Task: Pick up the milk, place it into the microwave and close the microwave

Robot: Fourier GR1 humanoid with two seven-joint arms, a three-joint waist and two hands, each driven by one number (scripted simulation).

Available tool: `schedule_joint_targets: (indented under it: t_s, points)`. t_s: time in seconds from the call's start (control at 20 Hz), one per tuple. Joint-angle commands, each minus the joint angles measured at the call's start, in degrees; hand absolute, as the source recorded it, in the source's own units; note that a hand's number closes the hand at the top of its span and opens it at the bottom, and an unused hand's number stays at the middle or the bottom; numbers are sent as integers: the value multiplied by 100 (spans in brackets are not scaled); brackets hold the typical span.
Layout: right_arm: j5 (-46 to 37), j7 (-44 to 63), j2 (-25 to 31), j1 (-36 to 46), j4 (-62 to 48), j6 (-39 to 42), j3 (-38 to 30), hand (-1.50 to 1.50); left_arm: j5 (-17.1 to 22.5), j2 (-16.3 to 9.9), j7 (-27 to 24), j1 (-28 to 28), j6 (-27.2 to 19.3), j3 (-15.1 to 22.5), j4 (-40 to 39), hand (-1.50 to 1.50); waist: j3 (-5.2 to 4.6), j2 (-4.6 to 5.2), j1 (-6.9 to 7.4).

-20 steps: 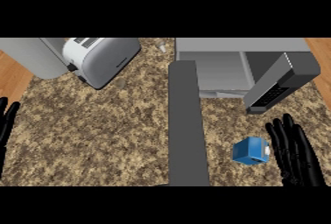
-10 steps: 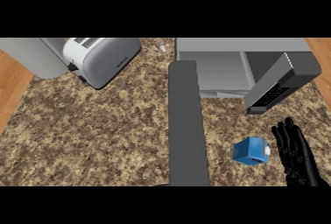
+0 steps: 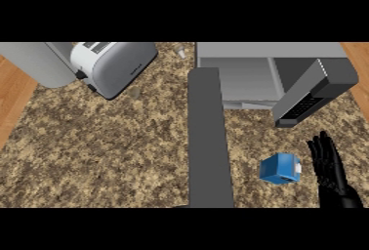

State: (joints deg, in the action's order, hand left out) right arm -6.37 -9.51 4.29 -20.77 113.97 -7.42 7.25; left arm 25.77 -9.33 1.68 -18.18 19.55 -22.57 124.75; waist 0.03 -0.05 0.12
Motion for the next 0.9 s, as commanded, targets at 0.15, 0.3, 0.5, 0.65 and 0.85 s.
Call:
schedule_joint_targets:
  t_s: [0.15, 0.3, 0.5, 0.65, 0.85]
  points:
    - [96, -577, -86, 203, -1016, -72, -441, -150, 445, -14, 262, -154, 242, -412, 181, -150, -1, 0, 7]
    - [313, -1283, 61, 54, -1753, 250, -688, -150, 367, -36, 375, 42, 98, -391, 250, -150, 1, 2, -4]
    - [273, -1353, 57, 338, -2021, 285, -791, -150, 212, 247, 187, -115, 435, -434, 184, -150, -2, 0, 1]
    - [667, -2035, 284, 248, -2716, 773, -1138, -150, 169, 281, 141, -79, 439, -472, 75, -150, -1, 1, -2]
    - [539, -2570, 202, 806, -3726, 807, -1177, -150, 7, 581, -48, -248, 694, -413, 88, -150, -1, 3, 12]
